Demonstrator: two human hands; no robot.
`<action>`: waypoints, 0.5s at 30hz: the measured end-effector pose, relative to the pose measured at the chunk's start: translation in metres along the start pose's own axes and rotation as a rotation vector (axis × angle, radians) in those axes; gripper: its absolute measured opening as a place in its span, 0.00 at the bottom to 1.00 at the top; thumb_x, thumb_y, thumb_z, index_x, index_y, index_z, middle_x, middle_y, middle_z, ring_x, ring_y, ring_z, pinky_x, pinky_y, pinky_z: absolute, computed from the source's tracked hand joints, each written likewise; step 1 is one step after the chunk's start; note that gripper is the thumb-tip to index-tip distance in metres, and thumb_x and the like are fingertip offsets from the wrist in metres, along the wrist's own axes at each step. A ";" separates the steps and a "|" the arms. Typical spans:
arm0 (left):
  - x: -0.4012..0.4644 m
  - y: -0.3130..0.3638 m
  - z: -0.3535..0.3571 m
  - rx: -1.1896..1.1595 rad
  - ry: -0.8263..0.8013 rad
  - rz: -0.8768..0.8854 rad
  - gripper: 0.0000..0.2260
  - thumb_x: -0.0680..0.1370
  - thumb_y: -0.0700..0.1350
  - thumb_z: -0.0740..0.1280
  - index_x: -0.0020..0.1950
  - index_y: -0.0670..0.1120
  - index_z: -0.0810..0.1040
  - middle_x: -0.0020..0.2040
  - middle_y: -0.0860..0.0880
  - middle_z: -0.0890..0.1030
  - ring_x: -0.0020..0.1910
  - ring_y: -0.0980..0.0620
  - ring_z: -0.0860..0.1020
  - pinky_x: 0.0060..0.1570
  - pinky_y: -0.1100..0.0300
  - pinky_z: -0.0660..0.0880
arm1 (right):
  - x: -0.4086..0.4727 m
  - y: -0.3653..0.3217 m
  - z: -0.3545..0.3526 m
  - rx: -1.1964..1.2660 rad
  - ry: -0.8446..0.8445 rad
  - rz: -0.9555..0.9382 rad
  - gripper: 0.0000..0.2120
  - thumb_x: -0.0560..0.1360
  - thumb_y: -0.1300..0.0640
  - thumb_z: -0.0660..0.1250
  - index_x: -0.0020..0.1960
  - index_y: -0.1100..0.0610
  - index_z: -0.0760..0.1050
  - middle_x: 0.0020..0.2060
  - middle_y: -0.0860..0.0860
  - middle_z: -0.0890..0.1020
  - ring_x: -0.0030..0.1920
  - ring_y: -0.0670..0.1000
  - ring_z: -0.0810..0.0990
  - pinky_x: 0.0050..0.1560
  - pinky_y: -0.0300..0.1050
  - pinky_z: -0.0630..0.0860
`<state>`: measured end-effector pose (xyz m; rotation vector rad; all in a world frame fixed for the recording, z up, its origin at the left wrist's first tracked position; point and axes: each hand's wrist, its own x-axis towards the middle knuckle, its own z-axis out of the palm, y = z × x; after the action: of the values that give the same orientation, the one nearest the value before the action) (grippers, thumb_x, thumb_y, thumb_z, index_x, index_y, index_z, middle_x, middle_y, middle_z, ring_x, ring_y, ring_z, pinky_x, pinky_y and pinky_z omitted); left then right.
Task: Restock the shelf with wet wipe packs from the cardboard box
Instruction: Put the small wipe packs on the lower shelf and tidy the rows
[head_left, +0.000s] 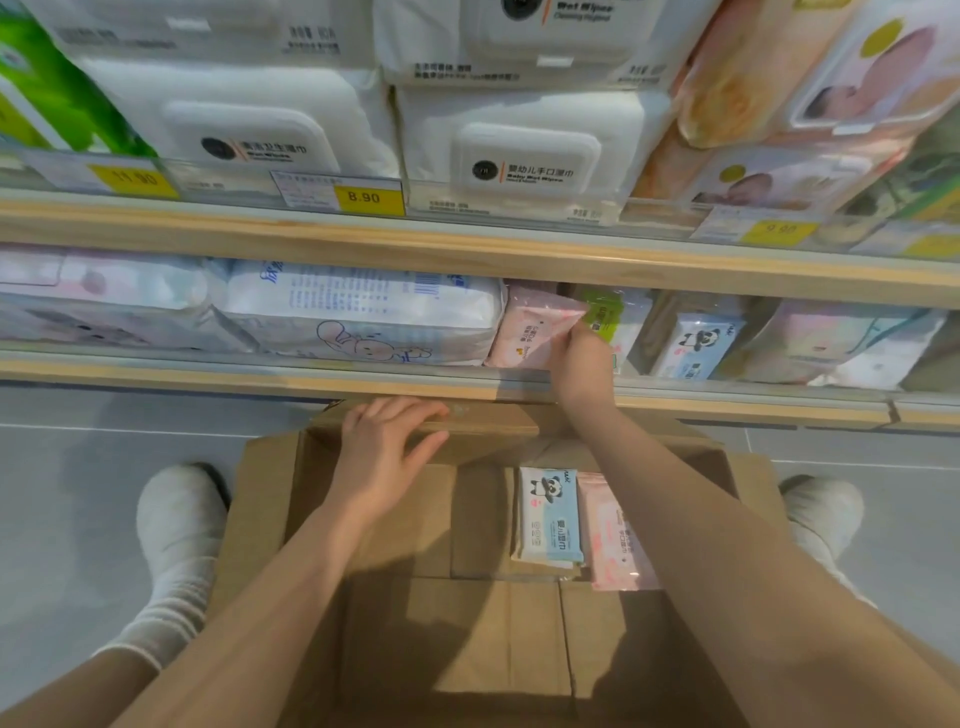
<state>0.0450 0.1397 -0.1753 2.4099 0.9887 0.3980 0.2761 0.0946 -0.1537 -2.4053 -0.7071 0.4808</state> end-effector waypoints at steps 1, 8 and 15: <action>0.000 -0.001 0.000 0.001 0.003 0.003 0.16 0.76 0.56 0.61 0.61 0.55 0.77 0.58 0.57 0.78 0.60 0.55 0.71 0.60 0.58 0.55 | 0.003 -0.004 0.001 -0.005 0.004 0.011 0.11 0.80 0.62 0.53 0.51 0.67 0.72 0.44 0.62 0.78 0.44 0.59 0.76 0.39 0.43 0.65; -0.001 -0.006 0.002 0.013 -0.005 0.034 0.19 0.76 0.60 0.56 0.60 0.55 0.77 0.57 0.58 0.78 0.58 0.56 0.72 0.58 0.61 0.55 | 0.004 -0.007 -0.005 -0.022 -0.008 -0.024 0.12 0.78 0.58 0.62 0.57 0.63 0.65 0.47 0.61 0.79 0.48 0.61 0.78 0.41 0.48 0.71; -0.007 0.006 -0.002 0.046 -0.007 0.038 0.22 0.74 0.61 0.57 0.62 0.51 0.75 0.61 0.53 0.77 0.61 0.53 0.72 0.63 0.59 0.56 | -0.037 0.045 -0.081 -0.182 -0.006 -0.313 0.17 0.77 0.51 0.65 0.63 0.56 0.71 0.59 0.53 0.77 0.57 0.55 0.76 0.53 0.49 0.73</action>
<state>0.0431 0.1317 -0.1705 2.4731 0.9600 0.3837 0.3025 0.0069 -0.1131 -2.3955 -1.1503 0.3046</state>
